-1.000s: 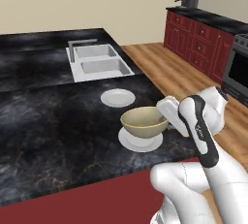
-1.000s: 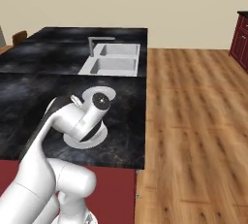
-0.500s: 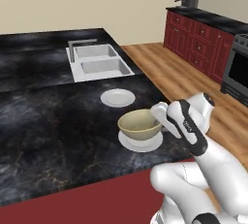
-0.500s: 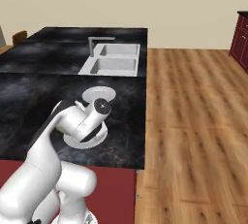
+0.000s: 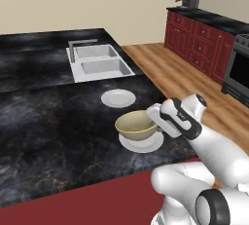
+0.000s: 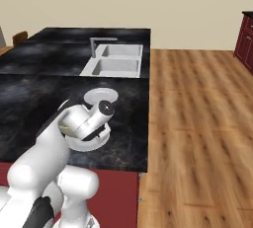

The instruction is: Move the bowls from the cabinet to the plates on the dining table.

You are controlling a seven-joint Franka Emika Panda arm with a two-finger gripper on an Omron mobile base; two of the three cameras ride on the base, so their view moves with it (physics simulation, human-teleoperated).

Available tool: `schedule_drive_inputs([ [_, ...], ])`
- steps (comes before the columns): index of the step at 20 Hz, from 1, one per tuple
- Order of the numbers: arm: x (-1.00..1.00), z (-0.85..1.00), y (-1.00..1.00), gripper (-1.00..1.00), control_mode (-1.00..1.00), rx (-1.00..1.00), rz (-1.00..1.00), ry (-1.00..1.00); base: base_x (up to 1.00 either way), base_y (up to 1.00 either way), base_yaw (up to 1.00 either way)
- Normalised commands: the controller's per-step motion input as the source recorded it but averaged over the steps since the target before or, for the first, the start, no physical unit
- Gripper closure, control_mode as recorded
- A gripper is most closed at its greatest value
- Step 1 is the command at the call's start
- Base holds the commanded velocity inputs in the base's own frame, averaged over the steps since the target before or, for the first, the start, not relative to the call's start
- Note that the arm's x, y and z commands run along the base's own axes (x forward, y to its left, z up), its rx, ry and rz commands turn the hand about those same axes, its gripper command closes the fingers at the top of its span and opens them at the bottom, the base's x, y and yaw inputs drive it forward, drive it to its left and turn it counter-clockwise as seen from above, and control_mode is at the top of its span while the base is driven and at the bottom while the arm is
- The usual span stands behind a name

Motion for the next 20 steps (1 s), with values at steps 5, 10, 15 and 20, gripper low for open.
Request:
schedule_drive_inputs([
  [5,0.15,-0.13,0.15,1.00,-1.00,0.00,0.01,0.00,0.00,0.00,0.00],
  [10,0.06,-0.27,0.02,1.00,-1.00,-0.02,0.00,0.00,0.00,0.00,0.00],
  [15,0.01,-0.20,0.00,1.00,-1.00,-0.05,0.00,0.00,0.00,0.00,0.00],
  [20,0.00,-0.09,0.00,1.00,-1.00,-0.03,0.00,0.00,0.00,0.00,0.00],
])
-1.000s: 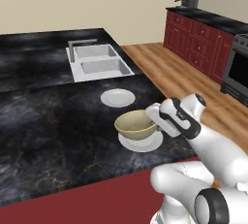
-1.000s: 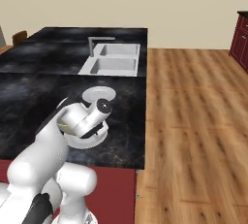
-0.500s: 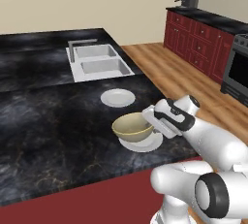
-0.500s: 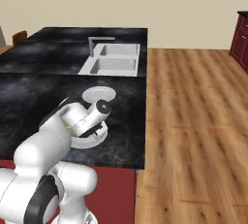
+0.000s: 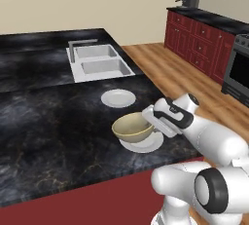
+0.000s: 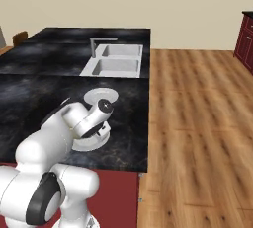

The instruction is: Move the bowls from the cabinet to the plates on the dining table.

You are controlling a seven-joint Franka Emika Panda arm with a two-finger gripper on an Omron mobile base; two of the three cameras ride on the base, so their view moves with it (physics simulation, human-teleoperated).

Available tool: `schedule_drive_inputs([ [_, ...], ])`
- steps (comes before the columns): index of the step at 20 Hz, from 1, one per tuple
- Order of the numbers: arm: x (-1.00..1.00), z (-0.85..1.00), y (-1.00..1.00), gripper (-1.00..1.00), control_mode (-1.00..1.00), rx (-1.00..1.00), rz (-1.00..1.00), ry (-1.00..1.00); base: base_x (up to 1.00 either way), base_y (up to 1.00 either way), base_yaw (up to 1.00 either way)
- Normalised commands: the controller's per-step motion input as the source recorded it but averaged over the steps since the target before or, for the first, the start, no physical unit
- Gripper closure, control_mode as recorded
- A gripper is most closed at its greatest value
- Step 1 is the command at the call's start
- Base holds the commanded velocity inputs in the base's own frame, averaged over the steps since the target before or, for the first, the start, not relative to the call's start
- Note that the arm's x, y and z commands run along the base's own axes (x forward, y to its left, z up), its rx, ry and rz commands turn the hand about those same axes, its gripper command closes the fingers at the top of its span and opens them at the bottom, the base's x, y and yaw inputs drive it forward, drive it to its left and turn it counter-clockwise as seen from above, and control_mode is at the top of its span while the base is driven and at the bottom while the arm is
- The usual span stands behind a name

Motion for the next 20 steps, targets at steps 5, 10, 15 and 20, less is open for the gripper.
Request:
schedule_drive_inputs([
  [5,0.00,0.00,0.00,-1.00,-1.00,0.00,0.00,0.00,0.00,0.00,0.00],
  [10,0.00,0.00,0.00,-1.00,-1.00,0.00,0.00,0.00,0.00,0.00,0.00],
  [15,-0.10,0.04,-0.36,-1.00,-1.00,0.02,0.00,0.02,0.00,0.00,0.00],
  [20,-0.14,0.16,-0.65,-1.00,-1.00,0.00,-0.02,0.00,0.00,0.00,0.00],
])
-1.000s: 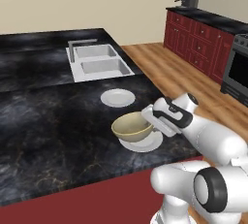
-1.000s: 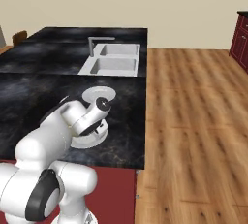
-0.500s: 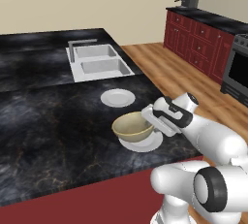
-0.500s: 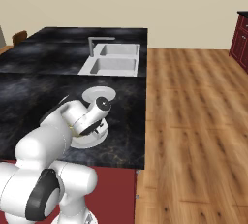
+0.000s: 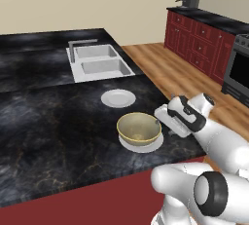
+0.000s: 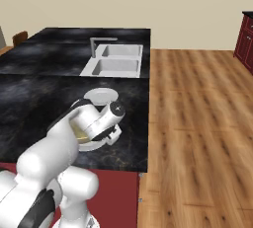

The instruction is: Move the bowls from the cabinet to the plates on the dining table.

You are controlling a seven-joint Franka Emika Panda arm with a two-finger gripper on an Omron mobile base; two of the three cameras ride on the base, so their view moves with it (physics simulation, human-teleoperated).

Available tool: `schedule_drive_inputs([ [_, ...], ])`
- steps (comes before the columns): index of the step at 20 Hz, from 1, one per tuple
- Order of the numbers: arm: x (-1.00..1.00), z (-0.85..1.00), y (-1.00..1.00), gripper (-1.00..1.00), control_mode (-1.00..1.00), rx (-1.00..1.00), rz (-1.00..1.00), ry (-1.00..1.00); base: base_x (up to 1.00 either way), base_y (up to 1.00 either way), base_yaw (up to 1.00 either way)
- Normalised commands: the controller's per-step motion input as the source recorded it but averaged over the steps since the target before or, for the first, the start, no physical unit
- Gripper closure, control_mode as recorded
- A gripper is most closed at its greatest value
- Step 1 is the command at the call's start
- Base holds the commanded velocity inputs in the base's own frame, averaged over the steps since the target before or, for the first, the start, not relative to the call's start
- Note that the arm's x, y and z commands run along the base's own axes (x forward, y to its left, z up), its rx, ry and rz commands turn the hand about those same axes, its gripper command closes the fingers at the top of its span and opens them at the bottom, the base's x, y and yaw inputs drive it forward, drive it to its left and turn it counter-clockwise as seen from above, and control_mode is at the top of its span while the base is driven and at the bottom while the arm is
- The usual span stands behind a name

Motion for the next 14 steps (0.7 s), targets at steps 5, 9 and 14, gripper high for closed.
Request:
schedule_drive_inputs([
  [5,-0.12,0.33,-0.39,-1.00,-1.00,-0.03,0.02,0.00,0.00,0.00,0.00],
  [9,0.00,0.27,-0.06,-1.00,-1.00,-0.18,0.27,-0.01,0.00,0.00,0.00],
  [14,-0.28,0.47,0.02,-1.00,-1.00,-0.39,0.25,-0.15,0.00,0.00,0.00],
])
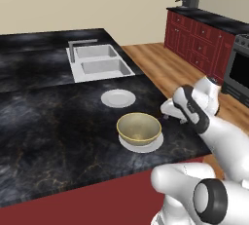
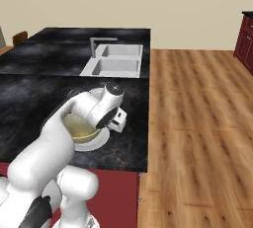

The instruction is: Move the bowls from the cabinet to the plates on the dining table.

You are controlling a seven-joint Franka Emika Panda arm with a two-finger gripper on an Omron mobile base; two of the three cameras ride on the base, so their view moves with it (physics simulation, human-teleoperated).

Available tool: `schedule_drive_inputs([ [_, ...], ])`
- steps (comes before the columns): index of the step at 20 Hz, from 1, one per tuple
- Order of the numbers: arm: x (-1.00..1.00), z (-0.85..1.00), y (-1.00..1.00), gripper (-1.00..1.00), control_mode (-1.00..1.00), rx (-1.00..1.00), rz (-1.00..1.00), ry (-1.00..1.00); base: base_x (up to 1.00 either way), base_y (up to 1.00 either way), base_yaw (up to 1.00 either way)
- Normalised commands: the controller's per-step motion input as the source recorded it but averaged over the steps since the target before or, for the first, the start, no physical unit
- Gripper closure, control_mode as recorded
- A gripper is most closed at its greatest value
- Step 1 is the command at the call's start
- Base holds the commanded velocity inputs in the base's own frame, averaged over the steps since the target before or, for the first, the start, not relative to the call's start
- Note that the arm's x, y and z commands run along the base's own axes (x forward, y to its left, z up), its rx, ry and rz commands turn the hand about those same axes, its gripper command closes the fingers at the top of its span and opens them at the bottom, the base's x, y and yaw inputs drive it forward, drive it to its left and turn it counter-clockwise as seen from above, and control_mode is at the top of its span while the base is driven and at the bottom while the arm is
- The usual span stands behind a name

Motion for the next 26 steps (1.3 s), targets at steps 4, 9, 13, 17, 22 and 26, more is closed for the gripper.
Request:
schedule_drive_inputs([
  [4,-0.80,0.57,0.13,-1.00,-1.00,-0.27,0.16,-0.24,0.00,0.00,0.00],
  [9,-0.74,0.37,0.51,-1.00,-1.00,-0.23,0.11,-0.22,0.00,0.00,0.00],
  [13,-0.57,0.54,0.59,-1.00,-1.00,-0.24,0.11,-0.25,0.00,0.00,0.00],
  [17,-0.49,0.71,0.15,-1.00,-1.00,-0.18,0.06,-0.26,0.00,0.00,0.00],
  [22,-0.47,0.64,0.09,-1.00,-1.00,-0.11,0.01,-0.29,0.00,0.00,0.00],
  [26,-0.37,0.42,0.01,-1.00,-1.00,-0.02,0.00,-0.20,0.00,0.00,0.00],
])
